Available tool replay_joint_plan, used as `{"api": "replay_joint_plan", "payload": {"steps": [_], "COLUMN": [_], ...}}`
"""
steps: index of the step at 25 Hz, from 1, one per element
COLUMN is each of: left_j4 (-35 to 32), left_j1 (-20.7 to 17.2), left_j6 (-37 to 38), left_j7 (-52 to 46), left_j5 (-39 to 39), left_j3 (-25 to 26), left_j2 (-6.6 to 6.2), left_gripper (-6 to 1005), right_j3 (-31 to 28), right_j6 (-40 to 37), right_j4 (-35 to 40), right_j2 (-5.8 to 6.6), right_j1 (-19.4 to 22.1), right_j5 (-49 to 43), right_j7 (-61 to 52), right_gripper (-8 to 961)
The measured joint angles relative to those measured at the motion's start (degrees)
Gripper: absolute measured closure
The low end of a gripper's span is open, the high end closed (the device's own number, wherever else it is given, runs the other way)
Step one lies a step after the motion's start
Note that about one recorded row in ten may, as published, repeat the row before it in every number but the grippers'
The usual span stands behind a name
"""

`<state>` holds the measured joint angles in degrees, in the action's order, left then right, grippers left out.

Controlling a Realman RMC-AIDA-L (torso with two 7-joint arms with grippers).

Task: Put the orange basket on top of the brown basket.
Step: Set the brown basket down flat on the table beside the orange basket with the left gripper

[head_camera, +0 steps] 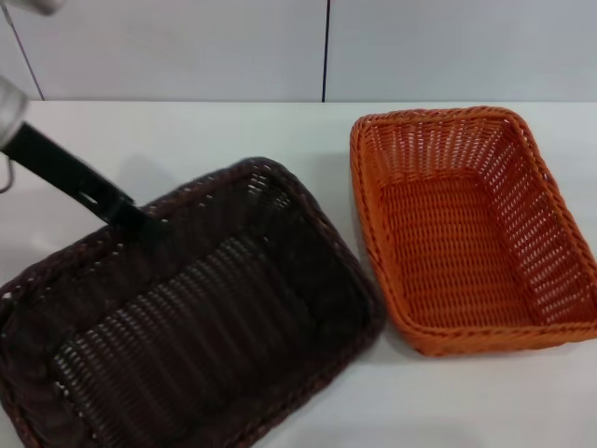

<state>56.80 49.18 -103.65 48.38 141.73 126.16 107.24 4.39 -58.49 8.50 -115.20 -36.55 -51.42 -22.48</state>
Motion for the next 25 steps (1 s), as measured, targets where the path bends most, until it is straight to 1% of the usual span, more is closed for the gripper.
{"api": "replay_joint_plan", "payload": {"steps": [1, 2, 3, 4, 6, 7, 8, 10, 11, 12, 13, 14, 17, 20, 25], "left_j4": [-0.44, -1.37, -1.37, -1.69, -1.69, -3.77, -3.77, -5.11, -5.77, -6.77, -6.77, -7.31, -9.20, -10.47, -8.36], "left_j1": [0.35, 1.51, 1.51, 2.09, 2.09, 4.02, 4.02, 4.86, 5.19, 5.51, 5.51, 5.65, 6.00, 6.57, 6.44], "left_j6": [0.15, 0.77, 0.77, 1.36, 1.36, 3.72, 3.72, 4.98, 5.85, 7.18, 7.18, 7.76, 8.99, 9.08, 9.71], "left_j7": [0.40, 1.45, 1.45, 1.93, 1.93, 4.01, 4.01, 5.32, 6.27, 7.39, 7.39, 7.73, 8.20, 6.72, 3.77], "left_j5": [0.22, 0.44, 0.44, 0.45, 0.45, 0.46, 0.46, 0.40, 0.28, 0.29, 0.29, 0.37, 0.45, 1.25, 3.27], "left_j3": [-0.05, -0.07, -0.07, -0.07, -0.07, -0.09, -0.09, -0.11, -0.11, -0.11, -0.11, -0.12, -0.13, -0.27, -0.27], "left_j2": [0.27, 1.37, 1.37, 1.94, 1.94, 3.79, 3.79, 4.60, 5.13, 5.98, 5.98, 6.33, 6.80, 6.68, 6.91], "left_gripper": [769, 765, 762, 759, 752, 749, 746, 739, 736, 732, 729, 726, 716, 706, 690], "right_j3": [0.00, 0.00, 0.00, 0.00, 0.00, 0.00, 0.00, 0.00, 0.00, 0.00, 0.00, 0.00, 0.00, 0.00, 0.00], "right_j6": [-0.01, -0.02, -0.02, -0.02, -0.03, -0.03, -0.06, -0.07, -0.08, 0.01, 0.08, 0.08, 0.13, 0.16, 0.25], "right_j4": [-0.06, -0.11, -0.11, -0.12, -0.15, -0.21, -0.21, -0.22, -0.23, -0.28, -0.29, -0.29, -0.33, -0.33, -0.33], "right_j2": [-0.02, -0.07, -0.07, -0.08, -0.09, -0.10, -0.11, -0.11, -0.11, -0.11, -0.11, -0.11, -0.11, -0.14, -0.19], "right_j1": [0.02, 0.07, 0.07, 0.07, -0.05, -0.19, -0.22, -0.23, -0.23, -0.33, -0.38, -0.38, -0.46, -0.50, -0.69], "right_j5": [0.00, 0.00, 0.00, 0.00, 0.00, 0.00, 0.00, 0.00, 0.00, 0.00, 0.00, 0.00, 0.00, 0.00, 0.00], "right_j7": [-0.01, -0.02, -0.02, -0.01, -0.02, -0.02, -0.02, -0.02, -0.02, -0.02, -0.02, -0.02, -0.01, -0.01, 0.00], "right_gripper": [398, 398, 398, 398, 398, 398, 398, 398, 398, 398, 398, 398, 398, 398, 398]}}
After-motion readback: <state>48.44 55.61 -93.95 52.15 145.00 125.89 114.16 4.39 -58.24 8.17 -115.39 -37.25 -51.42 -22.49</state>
